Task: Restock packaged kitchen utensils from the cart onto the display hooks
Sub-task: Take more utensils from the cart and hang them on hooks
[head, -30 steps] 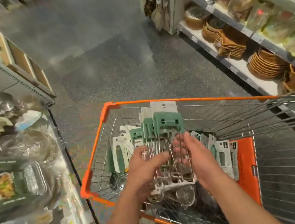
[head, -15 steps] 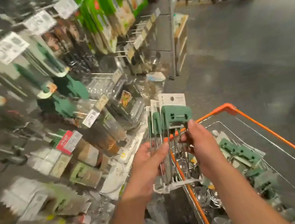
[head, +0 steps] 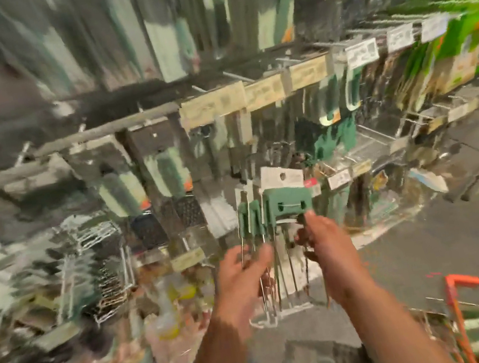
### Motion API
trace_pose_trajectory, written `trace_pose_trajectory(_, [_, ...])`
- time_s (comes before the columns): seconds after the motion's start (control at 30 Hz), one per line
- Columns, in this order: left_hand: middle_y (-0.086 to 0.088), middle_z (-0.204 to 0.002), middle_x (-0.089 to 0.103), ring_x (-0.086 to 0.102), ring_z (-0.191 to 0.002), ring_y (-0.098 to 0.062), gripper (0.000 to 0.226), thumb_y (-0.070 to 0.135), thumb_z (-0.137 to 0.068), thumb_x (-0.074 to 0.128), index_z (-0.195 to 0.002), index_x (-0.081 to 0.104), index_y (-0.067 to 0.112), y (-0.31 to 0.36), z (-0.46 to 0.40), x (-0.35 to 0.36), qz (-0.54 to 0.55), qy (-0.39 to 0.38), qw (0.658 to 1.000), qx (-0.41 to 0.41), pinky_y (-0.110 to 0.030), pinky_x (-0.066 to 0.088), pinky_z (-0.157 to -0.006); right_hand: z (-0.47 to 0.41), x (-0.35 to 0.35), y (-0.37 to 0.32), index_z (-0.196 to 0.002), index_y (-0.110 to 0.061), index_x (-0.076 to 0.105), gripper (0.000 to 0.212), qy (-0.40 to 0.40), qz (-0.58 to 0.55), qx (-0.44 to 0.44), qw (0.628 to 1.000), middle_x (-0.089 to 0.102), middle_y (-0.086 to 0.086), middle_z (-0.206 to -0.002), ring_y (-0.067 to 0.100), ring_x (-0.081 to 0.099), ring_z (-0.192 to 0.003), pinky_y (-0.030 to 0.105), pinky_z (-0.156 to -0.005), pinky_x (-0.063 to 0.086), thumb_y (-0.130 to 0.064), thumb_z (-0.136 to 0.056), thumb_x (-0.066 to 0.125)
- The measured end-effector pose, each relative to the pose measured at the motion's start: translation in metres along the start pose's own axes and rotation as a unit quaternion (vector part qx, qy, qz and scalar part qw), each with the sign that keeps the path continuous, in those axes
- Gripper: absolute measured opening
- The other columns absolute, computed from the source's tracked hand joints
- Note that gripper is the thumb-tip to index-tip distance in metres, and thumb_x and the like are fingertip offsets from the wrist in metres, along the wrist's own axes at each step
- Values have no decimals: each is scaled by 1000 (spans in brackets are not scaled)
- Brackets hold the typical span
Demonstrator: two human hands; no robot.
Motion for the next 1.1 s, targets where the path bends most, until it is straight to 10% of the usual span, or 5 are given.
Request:
trace_pose_trajectory(0.2, [17,-75,62,61,-52,13,26,7,-92,75,-100,58,25,12,5,-132,16,40,999,17,-8,46,-49,29,130,5,-96,-8,70,36,-94,8,18,995,71,12,-87,25,60,-80,42,-78,48,-39,-105,54])
trace_pose_trajectory(0.33, [17,-84,58,62,-68,3,32,9,-91,76,-93,53,31,18,13,-192,11,95,995,36,-22,52,-61,48,188,10,-96,10,56,50,-129,9,-9,992,53,22,-75,24,48,-75,39,-71,42,-39,-104,55])
trace_pose_trajectory(0.53, [2,-109,71,68,-99,-17,41,16,-81,86,-114,65,27,19,31,-246,36,142,988,42,-29,51,-75,60,234,13,-76,-15,46,39,-158,48,-50,985,38,-1,-61,16,34,-57,31,-56,32,-39,-106,52])
trace_pose_trajectory(0.87, [11,-62,70,60,-66,-12,32,10,-83,83,-99,61,26,32,47,-286,149,223,960,81,-28,49,-63,58,269,-11,-67,-23,47,45,-201,95,-124,967,42,-2,-61,16,36,-60,34,-63,32,-42,-107,50])
trace_pose_trajectory(1.1, [2,-73,70,60,-57,-12,34,15,-81,85,-104,63,24,41,50,-292,188,281,936,102,-27,51,-53,53,277,-19,-66,-27,51,43,-248,127,-179,944,47,-7,-61,14,41,-59,32,-62,37,-44,-106,48])
Point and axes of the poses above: each hand's wrist, its own z-axis away from the middle knuckle, its own x-axis out of the palm, y = z × x, the point moved 1 cm from there along -z, towards the middle knuckle
